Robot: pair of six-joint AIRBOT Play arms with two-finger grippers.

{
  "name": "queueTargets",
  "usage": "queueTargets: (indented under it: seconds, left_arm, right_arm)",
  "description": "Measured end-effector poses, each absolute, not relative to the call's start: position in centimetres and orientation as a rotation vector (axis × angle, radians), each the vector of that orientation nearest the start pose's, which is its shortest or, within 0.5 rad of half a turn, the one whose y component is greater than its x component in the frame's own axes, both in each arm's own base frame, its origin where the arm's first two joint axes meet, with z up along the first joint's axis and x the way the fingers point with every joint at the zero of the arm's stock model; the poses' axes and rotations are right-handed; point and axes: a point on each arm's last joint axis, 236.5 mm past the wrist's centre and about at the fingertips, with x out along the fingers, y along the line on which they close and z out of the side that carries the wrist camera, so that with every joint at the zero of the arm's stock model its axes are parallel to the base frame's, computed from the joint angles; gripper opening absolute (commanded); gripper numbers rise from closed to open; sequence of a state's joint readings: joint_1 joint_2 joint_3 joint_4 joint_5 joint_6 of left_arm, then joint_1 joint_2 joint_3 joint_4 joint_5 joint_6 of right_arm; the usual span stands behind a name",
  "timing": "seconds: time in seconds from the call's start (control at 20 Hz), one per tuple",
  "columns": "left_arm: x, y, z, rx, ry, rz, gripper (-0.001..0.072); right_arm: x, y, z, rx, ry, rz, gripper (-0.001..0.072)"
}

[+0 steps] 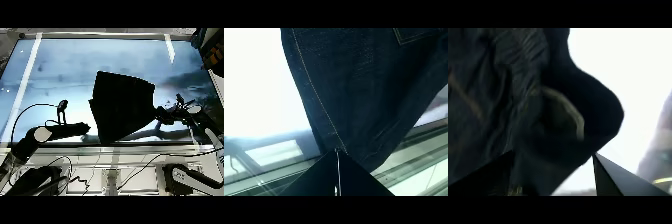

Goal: Fold the clothes and pants, and hang the long-sleeved shirts on hangers.

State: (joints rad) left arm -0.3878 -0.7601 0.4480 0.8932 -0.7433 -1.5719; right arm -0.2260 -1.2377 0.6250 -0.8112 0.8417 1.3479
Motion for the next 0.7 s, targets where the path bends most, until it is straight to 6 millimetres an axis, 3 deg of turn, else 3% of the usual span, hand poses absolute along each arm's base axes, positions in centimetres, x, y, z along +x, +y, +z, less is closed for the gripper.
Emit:
queueTargets:
  seconds: [0.05, 0.1, 0.15, 0.25, 0.45, 0.7]
  left_arm:
    - [23.2, -20.4, -1.5, -0.494, 1.141, -0.489, 0.0021]
    - [23.2, -20.4, -1.5, -0.495, 1.144, -0.490, 0.0032]
    - [23.1, -20.4, -1.6, -0.495, 1.149, -0.491, 0.0112]
    - [22.8, -20.5, -1.7, -0.496, 1.162, -0.493, 0.0521]
    - [21.6, -20.1, -3.3, -0.505, 1.212, -0.473, 0.0538]
    - [19.2, -18.9, -6.8, -0.533, 1.306, -0.405, 0.0539]
  right_arm:
    - [33.0, 4.6, -9.4, 0.780, 1.244, 0.034, 0.0053]
    - [33.3, 4.4, -9.5, 0.781, 1.232, 0.009, 0.0040]
    - [33.5, 4.2, -9.6, 0.777, 1.224, -0.003, 0.0039]
    - [33.7, 4.0, -9.7, 0.778, 1.213, -0.023, 0.0039]
    - [33.3, 4.8, -9.6, 0.813, 1.227, -0.021, 0.0037]
    - [32.0, 8.2, -7.7, 0.877, 1.155, 0.030, 0.0038]
